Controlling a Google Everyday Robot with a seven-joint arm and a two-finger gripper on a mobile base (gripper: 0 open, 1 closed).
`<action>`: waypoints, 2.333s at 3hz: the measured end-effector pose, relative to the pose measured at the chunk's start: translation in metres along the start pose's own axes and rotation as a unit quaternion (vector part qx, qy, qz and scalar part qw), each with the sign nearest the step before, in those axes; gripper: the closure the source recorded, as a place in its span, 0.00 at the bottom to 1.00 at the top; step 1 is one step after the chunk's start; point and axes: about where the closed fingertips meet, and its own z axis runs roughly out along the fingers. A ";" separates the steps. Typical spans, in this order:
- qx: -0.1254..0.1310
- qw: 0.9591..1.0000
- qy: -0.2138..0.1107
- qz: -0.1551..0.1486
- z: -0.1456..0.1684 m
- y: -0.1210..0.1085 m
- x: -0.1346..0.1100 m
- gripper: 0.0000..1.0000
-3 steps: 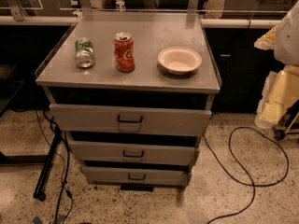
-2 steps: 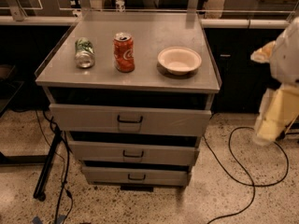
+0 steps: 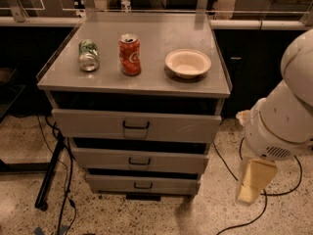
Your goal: Open middle drawer
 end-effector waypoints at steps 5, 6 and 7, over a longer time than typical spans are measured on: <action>-0.045 0.999 -0.001 0.015 0.129 0.047 0.021 0.00; -0.050 0.999 -0.008 0.014 0.136 0.054 0.021 0.00; -0.056 0.998 -0.004 0.003 0.169 0.061 0.012 0.00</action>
Offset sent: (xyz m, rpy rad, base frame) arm -0.0369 0.0029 -0.1079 0.0359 0.1111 0.0149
